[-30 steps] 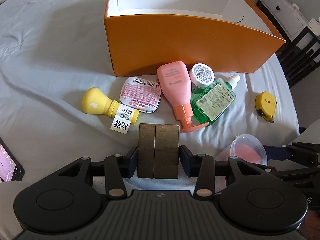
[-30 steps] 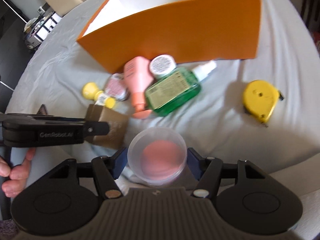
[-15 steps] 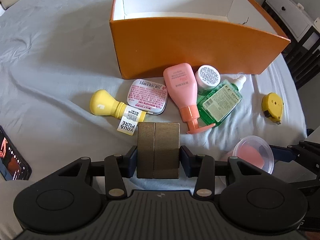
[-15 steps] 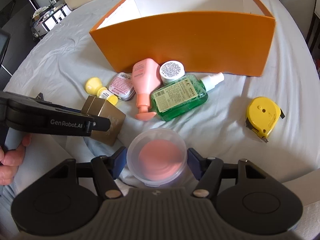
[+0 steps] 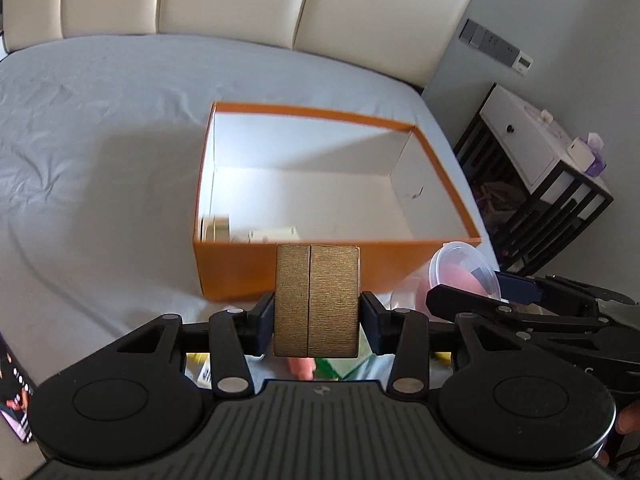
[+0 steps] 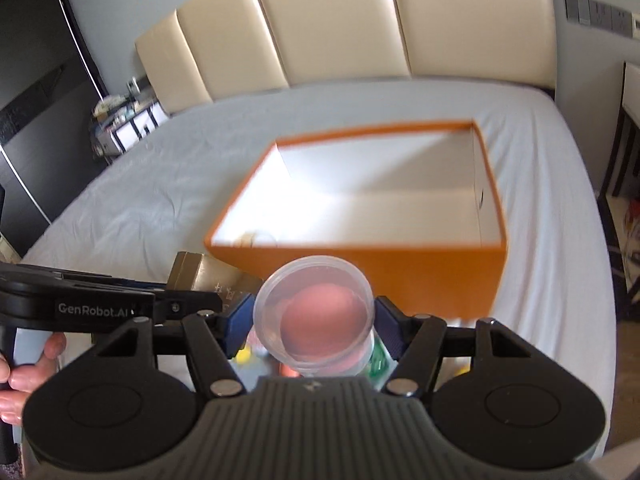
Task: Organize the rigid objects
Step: 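Carry the brown box and the sponge cup over the orange box with both grippers, then open the left gripper to drop the brown box while the right gripper lowers the cup into the box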
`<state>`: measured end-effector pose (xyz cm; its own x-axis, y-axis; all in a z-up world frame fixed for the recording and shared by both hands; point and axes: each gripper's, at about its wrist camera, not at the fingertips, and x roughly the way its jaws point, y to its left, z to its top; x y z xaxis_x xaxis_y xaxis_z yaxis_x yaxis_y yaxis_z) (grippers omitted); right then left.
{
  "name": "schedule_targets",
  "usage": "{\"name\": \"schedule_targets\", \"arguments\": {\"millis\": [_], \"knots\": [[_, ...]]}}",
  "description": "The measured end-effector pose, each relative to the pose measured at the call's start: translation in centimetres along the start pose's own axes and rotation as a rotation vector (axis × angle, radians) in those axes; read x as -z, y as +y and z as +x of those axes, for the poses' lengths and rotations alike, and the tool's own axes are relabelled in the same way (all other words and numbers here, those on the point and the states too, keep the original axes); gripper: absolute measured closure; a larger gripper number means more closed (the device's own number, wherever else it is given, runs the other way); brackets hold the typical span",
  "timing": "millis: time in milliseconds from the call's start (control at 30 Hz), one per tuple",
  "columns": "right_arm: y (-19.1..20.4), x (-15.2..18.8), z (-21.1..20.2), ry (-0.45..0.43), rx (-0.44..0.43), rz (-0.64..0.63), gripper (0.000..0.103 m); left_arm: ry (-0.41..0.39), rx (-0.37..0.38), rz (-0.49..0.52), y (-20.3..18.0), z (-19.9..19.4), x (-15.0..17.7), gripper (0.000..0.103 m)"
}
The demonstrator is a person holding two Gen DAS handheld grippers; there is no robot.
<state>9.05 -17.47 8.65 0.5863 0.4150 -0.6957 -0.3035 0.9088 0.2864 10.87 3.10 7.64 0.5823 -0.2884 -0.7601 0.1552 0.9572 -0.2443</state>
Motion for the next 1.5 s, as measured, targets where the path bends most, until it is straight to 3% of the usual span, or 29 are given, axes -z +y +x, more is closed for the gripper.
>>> {"name": "schedule_targets", "arguments": {"millis": [267,467,600,733,1067,1333,1500], "knots": [[-0.8,-6.2,2.0,-0.100,0.005,0.012,0.038,-0.045,0.004,-0.016,1.5,2.6,-7.1,0.053],[-2.4,-8.7,6.7,-0.086,0.022,0.055,0.038,0.028,-0.101,0.049,2.4,8.6,-10.2,0.053],[-3.6,-9.3,9.7,-0.049,0.038,0.078,0.038,0.105,-0.182,0.100,2.4,13.4,-10.1,0.053],[-4.5,-9.5,12.2,-0.009,0.053,0.071,0.038,0.183,-0.207,0.144,2.6,16.2,-9.5,0.053],[-5.2,-9.3,15.4,0.037,0.057,0.091,0.038,0.241,-0.323,0.304,0.8,18.3,-8.4,0.051],[-5.1,-9.2,15.7,0.046,0.053,0.100,0.038,0.228,-0.320,0.308,0.8,17.8,-7.8,0.045],[-5.1,-9.3,16.0,0.055,0.064,0.113,0.038,0.145,-0.253,0.199,2.6,15.8,-9.0,0.046]]}}
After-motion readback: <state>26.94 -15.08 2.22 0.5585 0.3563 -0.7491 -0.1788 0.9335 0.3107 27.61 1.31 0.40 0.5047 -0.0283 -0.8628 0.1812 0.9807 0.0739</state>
